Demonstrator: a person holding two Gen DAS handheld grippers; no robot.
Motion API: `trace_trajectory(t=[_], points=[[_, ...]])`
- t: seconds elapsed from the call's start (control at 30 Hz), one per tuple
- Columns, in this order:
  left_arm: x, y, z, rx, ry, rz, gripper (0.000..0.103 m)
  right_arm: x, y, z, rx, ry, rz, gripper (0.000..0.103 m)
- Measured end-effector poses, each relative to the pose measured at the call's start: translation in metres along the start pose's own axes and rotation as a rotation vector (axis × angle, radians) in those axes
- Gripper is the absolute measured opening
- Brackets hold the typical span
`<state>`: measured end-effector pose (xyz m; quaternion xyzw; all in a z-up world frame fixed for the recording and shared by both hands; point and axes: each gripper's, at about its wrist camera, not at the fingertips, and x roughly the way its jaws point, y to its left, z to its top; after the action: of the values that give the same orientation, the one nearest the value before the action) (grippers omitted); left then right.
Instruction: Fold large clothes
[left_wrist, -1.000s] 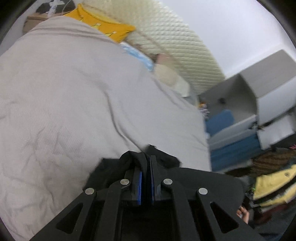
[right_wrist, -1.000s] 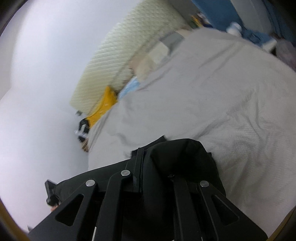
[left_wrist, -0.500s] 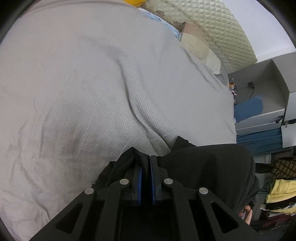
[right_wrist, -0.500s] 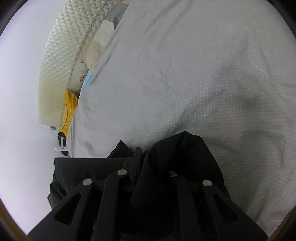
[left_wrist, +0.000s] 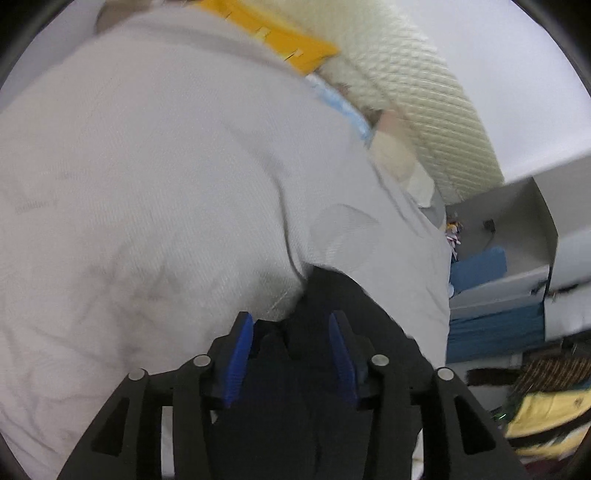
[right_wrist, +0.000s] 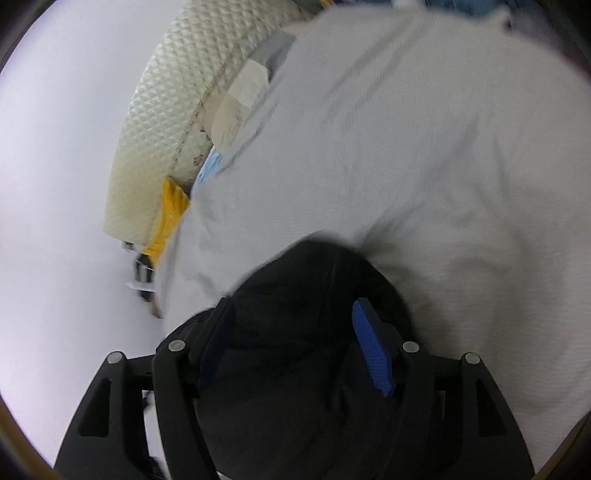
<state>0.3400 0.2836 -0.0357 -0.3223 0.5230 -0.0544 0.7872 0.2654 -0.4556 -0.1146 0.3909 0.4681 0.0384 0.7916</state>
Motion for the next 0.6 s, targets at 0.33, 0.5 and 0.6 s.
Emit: trace_trajectory(t=[0.33,0.5,0.6], points=[[0.038,-0.126,-0.107,0.454,-0.046,0.017,0.047,0.016,0.115,-0.086,-0.422,-0.094,-0.108,0.071],[0.087,-0.168,-0.149,0.596,-0.073,0.037,0.047,0.059,0.139,-0.127,-0.535,-0.142,-0.137,0.071],[0.115,-0.178,-0.166,0.661,-0.111,0.092,0.047,0.084,0.139,-0.142,-0.594,-0.179,-0.191,0.071]])
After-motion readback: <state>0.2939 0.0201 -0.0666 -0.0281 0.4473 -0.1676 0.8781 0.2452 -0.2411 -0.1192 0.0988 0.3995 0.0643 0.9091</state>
